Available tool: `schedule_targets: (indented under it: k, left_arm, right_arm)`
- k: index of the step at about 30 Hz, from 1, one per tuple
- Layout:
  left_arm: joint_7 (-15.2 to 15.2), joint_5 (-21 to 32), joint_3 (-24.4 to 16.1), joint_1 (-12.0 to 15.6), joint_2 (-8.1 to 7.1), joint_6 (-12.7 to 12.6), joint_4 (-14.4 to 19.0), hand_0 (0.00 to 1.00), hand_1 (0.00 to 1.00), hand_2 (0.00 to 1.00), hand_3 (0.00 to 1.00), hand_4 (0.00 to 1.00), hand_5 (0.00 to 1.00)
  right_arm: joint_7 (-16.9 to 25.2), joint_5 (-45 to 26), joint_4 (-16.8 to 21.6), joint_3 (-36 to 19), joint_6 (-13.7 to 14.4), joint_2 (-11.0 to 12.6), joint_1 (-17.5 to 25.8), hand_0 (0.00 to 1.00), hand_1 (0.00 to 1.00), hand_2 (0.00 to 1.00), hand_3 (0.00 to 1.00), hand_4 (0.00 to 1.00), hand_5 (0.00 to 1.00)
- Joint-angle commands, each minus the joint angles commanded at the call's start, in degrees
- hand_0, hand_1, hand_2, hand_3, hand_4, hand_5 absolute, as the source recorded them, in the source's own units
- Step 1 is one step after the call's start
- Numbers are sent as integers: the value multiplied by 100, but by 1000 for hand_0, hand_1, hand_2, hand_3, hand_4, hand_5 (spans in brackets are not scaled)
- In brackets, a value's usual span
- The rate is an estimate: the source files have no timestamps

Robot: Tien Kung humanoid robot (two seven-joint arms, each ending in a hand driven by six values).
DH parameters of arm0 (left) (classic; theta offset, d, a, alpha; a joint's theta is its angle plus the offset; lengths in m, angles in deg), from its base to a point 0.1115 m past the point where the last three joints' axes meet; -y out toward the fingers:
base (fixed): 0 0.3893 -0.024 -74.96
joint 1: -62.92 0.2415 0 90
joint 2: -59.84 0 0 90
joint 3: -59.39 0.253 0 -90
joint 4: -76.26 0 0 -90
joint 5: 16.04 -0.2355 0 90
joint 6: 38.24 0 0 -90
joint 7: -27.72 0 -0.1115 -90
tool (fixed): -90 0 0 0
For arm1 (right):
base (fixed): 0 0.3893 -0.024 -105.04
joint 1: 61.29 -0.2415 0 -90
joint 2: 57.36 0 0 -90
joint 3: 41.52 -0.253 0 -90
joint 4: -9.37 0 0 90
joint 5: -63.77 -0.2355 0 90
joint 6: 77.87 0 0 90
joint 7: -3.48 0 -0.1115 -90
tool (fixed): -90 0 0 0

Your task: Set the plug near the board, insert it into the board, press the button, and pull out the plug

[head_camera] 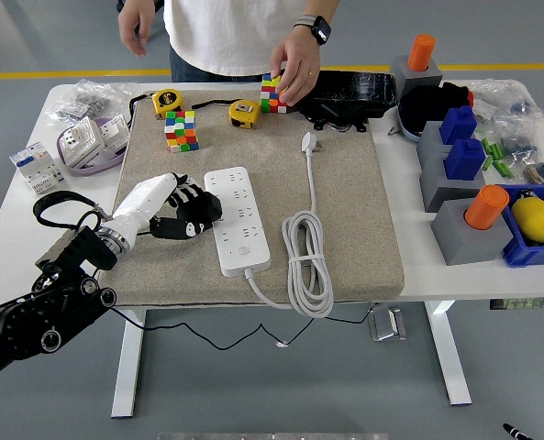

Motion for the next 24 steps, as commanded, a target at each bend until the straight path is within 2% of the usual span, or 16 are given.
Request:
schedule_targets:
  k: [18,24]
  left_arm:
    - [132,-112,50,-41,116,-54,-52,435,426,457,545,692,2]
    - [163,-137,49,-31,113,-69,-104,436,426,458,545,693,2]
  right_arm:
    - [-4,18,16,-39,0,-4,14,600,642,646,553,948,493]
    - [-4,25,23,-48,-1,-5,15,600,642,645,553,948,493]
